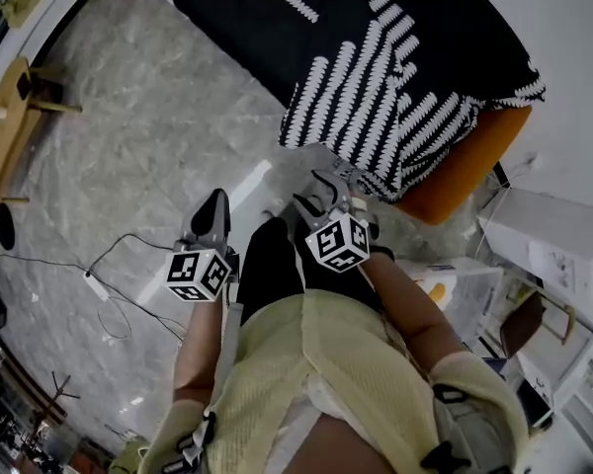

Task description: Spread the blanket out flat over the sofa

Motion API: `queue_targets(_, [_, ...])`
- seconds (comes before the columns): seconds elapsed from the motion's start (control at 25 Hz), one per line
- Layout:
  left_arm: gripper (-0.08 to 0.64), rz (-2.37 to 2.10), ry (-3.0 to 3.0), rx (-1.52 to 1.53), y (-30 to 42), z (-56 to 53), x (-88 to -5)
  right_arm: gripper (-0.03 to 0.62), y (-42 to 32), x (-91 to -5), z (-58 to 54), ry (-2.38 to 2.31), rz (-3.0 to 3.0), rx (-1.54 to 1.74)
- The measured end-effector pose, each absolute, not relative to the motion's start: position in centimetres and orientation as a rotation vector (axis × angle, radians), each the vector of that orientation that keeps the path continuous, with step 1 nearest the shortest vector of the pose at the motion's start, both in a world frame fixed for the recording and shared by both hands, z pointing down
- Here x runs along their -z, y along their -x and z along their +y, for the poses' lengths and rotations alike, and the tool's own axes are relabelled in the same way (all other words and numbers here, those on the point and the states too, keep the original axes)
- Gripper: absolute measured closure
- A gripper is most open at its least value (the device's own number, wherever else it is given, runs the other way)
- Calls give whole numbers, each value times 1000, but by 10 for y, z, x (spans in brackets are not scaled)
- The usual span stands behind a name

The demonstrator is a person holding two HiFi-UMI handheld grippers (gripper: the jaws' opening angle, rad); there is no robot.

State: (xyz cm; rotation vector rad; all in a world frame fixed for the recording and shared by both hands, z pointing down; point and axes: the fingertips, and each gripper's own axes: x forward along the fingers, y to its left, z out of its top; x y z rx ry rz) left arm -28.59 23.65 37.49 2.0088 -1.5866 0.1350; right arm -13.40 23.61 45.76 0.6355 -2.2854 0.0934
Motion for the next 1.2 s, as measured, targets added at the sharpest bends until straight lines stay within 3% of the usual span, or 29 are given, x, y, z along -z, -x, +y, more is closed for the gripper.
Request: queue_targets(1.2, [558,-1325,-2010,-322,315,111,-594,316,172,-717,137,-549,-1875,51])
